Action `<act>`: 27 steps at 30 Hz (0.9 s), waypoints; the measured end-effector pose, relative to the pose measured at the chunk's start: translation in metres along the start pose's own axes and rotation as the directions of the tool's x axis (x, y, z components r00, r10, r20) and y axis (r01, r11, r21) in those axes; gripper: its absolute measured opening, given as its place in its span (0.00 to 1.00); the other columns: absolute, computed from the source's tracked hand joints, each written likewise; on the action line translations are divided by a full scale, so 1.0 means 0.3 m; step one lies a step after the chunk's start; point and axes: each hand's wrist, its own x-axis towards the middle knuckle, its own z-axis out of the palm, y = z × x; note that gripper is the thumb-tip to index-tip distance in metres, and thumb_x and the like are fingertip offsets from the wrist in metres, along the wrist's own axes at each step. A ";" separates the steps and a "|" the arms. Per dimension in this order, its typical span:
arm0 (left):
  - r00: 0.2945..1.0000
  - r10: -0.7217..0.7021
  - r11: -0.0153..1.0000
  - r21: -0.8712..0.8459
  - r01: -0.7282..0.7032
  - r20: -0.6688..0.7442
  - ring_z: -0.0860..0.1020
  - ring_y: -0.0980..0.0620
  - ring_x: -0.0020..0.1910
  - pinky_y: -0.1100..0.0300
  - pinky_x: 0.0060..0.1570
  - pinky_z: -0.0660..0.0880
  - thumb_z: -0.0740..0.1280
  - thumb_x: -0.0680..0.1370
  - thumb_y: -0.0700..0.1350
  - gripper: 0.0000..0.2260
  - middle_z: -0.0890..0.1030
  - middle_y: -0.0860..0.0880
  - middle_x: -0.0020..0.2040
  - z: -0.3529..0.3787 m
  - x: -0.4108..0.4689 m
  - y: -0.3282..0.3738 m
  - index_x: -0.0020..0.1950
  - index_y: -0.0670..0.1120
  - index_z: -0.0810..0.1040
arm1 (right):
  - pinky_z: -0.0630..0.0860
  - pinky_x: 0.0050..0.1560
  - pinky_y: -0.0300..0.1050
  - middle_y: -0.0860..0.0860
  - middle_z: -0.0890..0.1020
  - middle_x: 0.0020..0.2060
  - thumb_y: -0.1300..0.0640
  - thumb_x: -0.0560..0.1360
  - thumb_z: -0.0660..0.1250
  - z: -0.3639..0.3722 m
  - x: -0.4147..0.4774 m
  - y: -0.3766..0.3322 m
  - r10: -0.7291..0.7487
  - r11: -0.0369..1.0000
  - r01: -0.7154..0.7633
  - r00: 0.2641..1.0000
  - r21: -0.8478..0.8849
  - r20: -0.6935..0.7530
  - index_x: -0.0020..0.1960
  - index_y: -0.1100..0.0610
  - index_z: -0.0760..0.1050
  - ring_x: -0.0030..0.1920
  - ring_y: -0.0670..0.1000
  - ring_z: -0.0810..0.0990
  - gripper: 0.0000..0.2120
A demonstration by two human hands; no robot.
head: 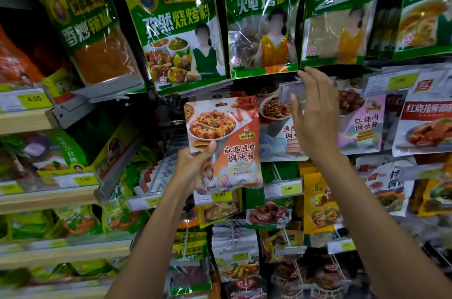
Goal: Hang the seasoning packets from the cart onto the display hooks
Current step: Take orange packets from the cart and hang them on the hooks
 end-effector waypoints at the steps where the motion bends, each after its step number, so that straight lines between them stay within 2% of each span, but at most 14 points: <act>1: 1.000 0.001 1.000 0.009 -0.001 -0.009 0.69 0.52 0.18 0.60 0.22 0.68 0.72 0.73 0.46 0.14 0.71 0.51 0.21 -0.001 0.010 0.005 0.29 0.44 0.74 | 0.62 0.72 0.54 0.61 0.72 0.68 0.58 0.82 0.58 0.011 0.003 0.010 0.001 1.000 -0.001 1.000 -0.010 0.030 0.70 0.65 0.68 0.70 0.59 0.68 0.19; 4: 1.000 -0.010 1.000 0.001 0.010 -0.028 0.70 0.52 0.19 0.60 0.22 0.68 0.71 0.74 0.46 0.13 0.71 0.51 0.21 -0.010 0.035 0.011 0.30 0.45 0.75 | 0.57 0.74 0.51 0.60 0.71 0.69 0.57 0.82 0.58 0.037 0.002 0.035 -0.017 0.999 0.018 0.999 -0.033 0.042 0.70 0.65 0.68 0.72 0.59 0.66 0.20; 7: 0.999 0.005 1.000 -0.005 -0.005 -0.048 0.70 0.53 0.20 0.62 0.22 0.68 0.71 0.74 0.45 0.11 0.73 0.52 0.23 -0.024 0.050 0.007 0.32 0.45 0.77 | 0.56 0.74 0.51 0.61 0.72 0.68 0.57 0.82 0.59 0.052 -0.001 0.043 -0.029 0.999 0.029 1.000 -0.040 0.007 0.70 0.65 0.68 0.71 0.58 0.66 0.19; 9: 0.999 0.010 1.000 0.019 -0.009 -0.038 0.70 0.53 0.20 0.60 0.24 0.68 0.71 0.75 0.45 0.14 0.73 0.53 0.22 -0.031 0.058 -0.002 0.28 0.49 0.77 | 0.58 0.74 0.51 0.61 0.73 0.67 0.57 0.82 0.59 0.058 -0.001 0.043 -0.032 0.999 0.032 0.999 -0.033 -0.014 0.70 0.65 0.69 0.71 0.59 0.67 0.19; 12: 0.999 -0.013 0.999 0.036 0.014 -0.036 0.71 0.55 0.20 0.61 0.24 0.69 0.71 0.75 0.45 0.18 0.72 0.55 0.20 -0.029 0.072 -0.017 0.24 0.50 0.77 | 0.61 0.73 0.54 0.61 0.74 0.66 0.57 0.82 0.60 0.060 -0.001 0.045 -0.047 0.999 0.045 0.998 -0.029 -0.036 0.69 0.65 0.69 0.70 0.59 0.67 0.19; 15: 0.998 -0.023 1.000 0.012 0.024 -0.053 0.73 0.52 0.23 0.57 0.29 0.70 0.73 0.72 0.47 0.08 0.77 0.52 0.26 -0.026 0.089 -0.019 0.34 0.46 0.80 | 0.62 0.73 0.55 0.62 0.74 0.66 0.58 0.82 0.60 0.062 -0.002 0.048 -0.052 0.998 0.051 0.998 -0.031 -0.047 0.69 0.66 0.69 0.70 0.60 0.68 0.19; 16: 0.998 -0.031 0.999 0.006 0.032 -0.047 0.72 0.50 0.24 0.56 0.30 0.70 0.73 0.71 0.48 0.09 0.78 0.50 0.27 -0.026 0.095 -0.021 0.36 0.44 0.80 | 0.62 0.73 0.55 0.62 0.74 0.66 0.58 0.81 0.60 0.063 -0.002 0.047 -0.051 0.998 0.049 0.998 -0.029 -0.049 0.69 0.66 0.69 0.70 0.60 0.68 0.19; 20: 0.993 -0.069 0.997 0.024 0.071 -0.095 0.76 0.50 0.30 0.55 0.36 0.71 0.74 0.72 0.48 0.08 0.80 0.52 0.29 -0.011 0.130 -0.036 0.35 0.47 0.80 | 0.63 0.72 0.55 0.62 0.74 0.65 0.58 0.81 0.61 0.064 -0.004 0.044 -0.052 0.998 0.050 0.997 -0.030 -0.059 0.68 0.66 0.70 0.70 0.60 0.68 0.18; 23: 0.987 -0.071 0.997 0.031 0.076 -0.144 0.80 0.49 0.38 0.54 0.43 0.75 0.73 0.73 0.46 0.05 0.83 0.48 0.38 0.006 0.161 -0.042 0.40 0.46 0.81 | 0.62 0.73 0.54 0.62 0.75 0.65 0.59 0.81 0.61 0.064 -0.005 0.044 -0.056 0.998 0.053 0.996 -0.043 -0.067 0.68 0.66 0.70 0.70 0.60 0.68 0.18; 25: 0.983 -0.089 0.996 0.015 0.093 -0.161 0.79 0.49 0.36 0.55 0.40 0.75 0.73 0.73 0.46 0.07 0.80 0.44 0.39 0.011 0.177 -0.045 0.40 0.45 0.79 | 0.63 0.73 0.54 0.62 0.74 0.65 0.59 0.81 0.61 0.064 -0.006 0.043 -0.055 0.998 0.052 0.996 -0.045 -0.065 0.68 0.66 0.70 0.70 0.60 0.68 0.18; 27: 0.979 -0.096 0.994 0.024 0.102 -0.182 0.77 0.54 0.28 0.60 0.32 0.73 0.73 0.74 0.47 0.08 0.79 0.47 0.34 0.016 0.188 -0.045 0.38 0.45 0.79 | 0.64 0.72 0.56 0.62 0.75 0.65 0.59 0.81 0.61 0.064 -0.007 0.044 -0.057 0.997 0.055 0.997 -0.046 -0.060 0.68 0.66 0.70 0.70 0.60 0.69 0.18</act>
